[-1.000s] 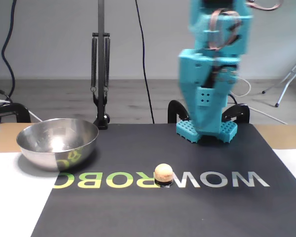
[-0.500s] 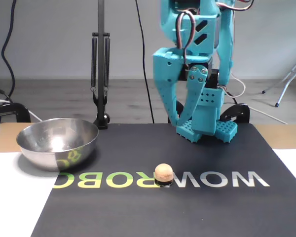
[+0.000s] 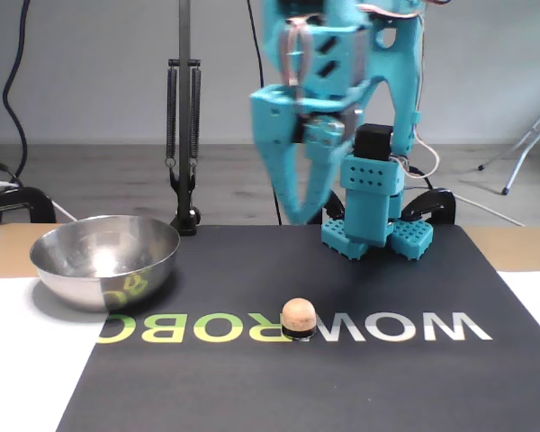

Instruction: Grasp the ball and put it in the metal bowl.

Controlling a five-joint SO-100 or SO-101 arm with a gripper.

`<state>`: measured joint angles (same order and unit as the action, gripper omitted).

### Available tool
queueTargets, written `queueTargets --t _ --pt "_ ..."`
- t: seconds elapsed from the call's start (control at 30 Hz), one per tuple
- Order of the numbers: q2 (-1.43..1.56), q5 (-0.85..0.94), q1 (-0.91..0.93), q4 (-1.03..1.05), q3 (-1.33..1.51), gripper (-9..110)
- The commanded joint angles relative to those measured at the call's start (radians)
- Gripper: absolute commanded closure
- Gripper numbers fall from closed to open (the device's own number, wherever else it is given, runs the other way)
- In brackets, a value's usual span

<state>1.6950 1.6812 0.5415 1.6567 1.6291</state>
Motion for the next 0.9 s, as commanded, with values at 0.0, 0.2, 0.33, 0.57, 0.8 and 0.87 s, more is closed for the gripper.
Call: queueTargets --t 0.0,0.2,0.33,0.57,0.8,0.87 --pt "0.014 0.002 0.015 -0.021 -0.003 101" --pt "0.005 0.000 0.017 -0.058 0.000 101" --pt "0.005 0.002 0.017 -0.060 0.002 101" --pt "0.021 0.002 0.015 -0.155 0.092 101" --pt "0.021 0.000 0.015 -0.298 0.206 101" --pt "0.034 0.000 0.015 -0.322 0.230 101"
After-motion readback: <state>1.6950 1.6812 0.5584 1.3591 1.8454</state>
